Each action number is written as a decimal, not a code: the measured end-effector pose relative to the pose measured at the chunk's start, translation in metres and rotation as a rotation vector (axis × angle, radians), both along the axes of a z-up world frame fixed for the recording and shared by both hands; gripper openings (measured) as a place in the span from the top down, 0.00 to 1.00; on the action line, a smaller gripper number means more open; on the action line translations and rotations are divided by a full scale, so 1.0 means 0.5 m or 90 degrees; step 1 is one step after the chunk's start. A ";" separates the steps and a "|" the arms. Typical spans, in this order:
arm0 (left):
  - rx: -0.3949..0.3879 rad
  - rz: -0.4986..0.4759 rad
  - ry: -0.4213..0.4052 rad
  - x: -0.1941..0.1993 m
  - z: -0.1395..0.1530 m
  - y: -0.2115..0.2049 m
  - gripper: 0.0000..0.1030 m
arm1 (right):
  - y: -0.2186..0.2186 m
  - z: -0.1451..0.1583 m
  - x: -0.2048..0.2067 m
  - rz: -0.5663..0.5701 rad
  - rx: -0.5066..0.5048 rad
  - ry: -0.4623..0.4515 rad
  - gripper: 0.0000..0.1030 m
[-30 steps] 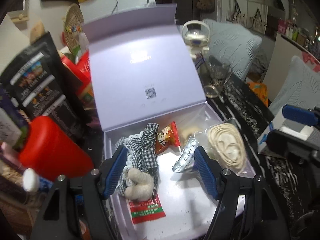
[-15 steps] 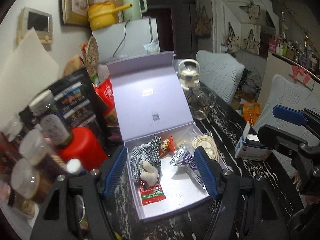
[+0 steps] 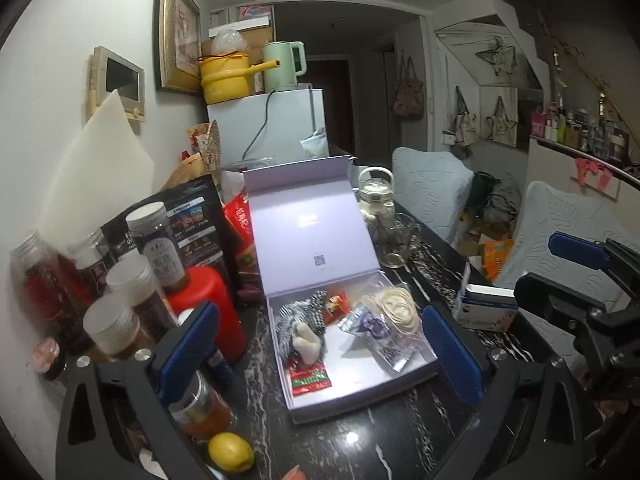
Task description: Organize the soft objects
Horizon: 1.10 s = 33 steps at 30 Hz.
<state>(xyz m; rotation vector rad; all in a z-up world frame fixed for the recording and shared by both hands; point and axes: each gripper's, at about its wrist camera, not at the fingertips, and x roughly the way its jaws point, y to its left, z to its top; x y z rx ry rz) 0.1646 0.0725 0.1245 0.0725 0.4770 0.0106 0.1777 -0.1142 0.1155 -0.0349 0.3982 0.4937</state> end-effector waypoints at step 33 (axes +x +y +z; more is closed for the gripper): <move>-0.037 -0.031 0.065 -0.075 -0.167 -0.005 0.00 | -0.016 -0.150 -0.121 -0.107 -0.028 0.036 0.10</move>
